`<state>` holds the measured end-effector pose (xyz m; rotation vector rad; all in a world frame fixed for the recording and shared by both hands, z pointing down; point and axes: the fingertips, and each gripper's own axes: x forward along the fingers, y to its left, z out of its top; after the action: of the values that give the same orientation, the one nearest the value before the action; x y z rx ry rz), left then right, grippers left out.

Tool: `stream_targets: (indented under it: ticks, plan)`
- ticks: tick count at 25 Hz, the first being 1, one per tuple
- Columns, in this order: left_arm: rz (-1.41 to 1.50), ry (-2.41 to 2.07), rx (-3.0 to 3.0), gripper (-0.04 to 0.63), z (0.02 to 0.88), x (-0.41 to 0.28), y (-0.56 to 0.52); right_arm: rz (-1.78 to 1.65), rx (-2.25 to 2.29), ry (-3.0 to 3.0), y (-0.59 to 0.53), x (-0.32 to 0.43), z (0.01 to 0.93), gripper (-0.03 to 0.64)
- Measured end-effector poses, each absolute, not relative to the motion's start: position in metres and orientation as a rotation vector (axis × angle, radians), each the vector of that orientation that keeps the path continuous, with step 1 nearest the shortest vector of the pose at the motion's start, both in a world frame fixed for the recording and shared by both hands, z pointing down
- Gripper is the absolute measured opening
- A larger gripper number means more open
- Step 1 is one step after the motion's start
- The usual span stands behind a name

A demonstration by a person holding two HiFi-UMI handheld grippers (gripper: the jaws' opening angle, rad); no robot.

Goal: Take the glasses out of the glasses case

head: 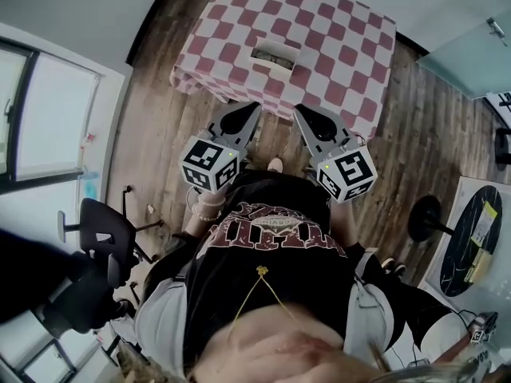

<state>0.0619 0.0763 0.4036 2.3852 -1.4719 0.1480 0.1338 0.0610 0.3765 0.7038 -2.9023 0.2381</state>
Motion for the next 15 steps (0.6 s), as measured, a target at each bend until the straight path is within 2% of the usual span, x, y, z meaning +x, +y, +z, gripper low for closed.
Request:
stream_targets:
  ticks: [15]
  plan:
    - [0.182, -1.282, 2.489, 0.008, 0.402, 0.04, 0.003, 0.236, 0.903, -2.831, 0.005, 0.11, 0.376, 0.023]
